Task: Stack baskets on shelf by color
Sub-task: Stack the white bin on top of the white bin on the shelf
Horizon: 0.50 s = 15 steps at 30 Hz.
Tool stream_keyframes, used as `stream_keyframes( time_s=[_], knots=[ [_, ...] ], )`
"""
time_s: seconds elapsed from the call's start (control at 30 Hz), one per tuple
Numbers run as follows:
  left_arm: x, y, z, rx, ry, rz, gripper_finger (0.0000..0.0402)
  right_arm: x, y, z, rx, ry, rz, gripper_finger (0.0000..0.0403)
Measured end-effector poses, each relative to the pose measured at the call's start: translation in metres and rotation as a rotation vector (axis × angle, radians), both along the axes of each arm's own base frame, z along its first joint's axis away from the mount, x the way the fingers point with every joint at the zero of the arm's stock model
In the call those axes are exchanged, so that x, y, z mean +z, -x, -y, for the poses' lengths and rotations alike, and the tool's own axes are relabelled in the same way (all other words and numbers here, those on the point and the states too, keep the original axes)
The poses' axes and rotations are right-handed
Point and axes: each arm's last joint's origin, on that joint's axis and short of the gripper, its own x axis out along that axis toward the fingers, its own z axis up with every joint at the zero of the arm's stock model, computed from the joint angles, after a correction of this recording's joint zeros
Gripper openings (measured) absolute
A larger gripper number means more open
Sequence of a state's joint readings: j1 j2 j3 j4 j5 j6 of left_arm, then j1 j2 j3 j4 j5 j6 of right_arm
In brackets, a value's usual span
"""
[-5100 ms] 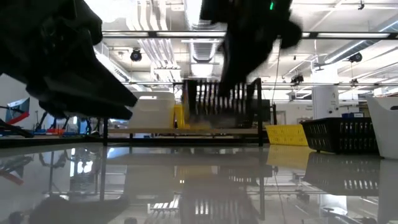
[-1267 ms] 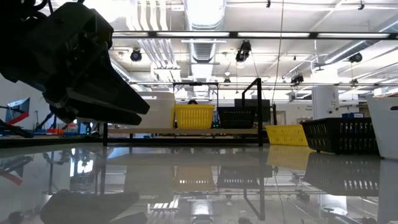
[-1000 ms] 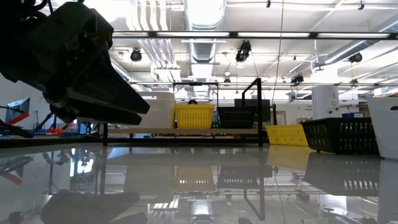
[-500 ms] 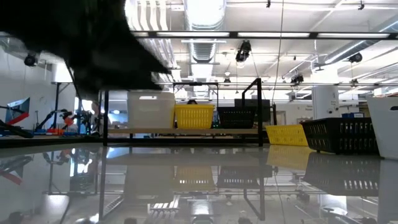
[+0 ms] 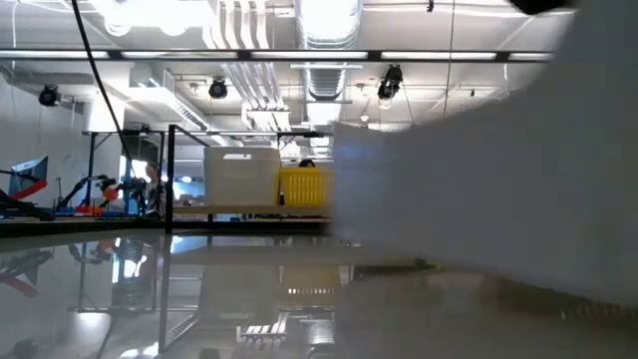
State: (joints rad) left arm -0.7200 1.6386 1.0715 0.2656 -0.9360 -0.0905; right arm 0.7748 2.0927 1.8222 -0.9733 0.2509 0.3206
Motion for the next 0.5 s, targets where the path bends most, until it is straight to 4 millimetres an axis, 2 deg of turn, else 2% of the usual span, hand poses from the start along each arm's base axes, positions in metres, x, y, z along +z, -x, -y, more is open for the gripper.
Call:
stream_keyframes(
  time_s=[0.1, 0.17, 0.37, 0.5],
  knots=[
    [0.015, 0.010, 0.004, 0.023, -0.038, -0.022, 0.0212, 0.009, -0.022, 0.011, 0.098, 0.025, 0.029, 0.0009],
    [0.023, 0.018, 0.006, 0.030, -0.044, -0.014, 0.0212, 0.014, -0.037, 0.025, 0.115, 0.048, 0.043, 0.0009],
    [0.034, 0.040, 0.015, 0.023, -0.035, 0.023, 0.0212, 0.026, -0.075, 0.074, 0.014, 0.053, 0.082, 0.0009],
    [0.031, 0.051, 0.021, 0.029, -0.053, 0.027, 0.0212, 0.022, -0.096, 0.104, -0.072, 0.027, 0.124, 0.0009]
  ],
)
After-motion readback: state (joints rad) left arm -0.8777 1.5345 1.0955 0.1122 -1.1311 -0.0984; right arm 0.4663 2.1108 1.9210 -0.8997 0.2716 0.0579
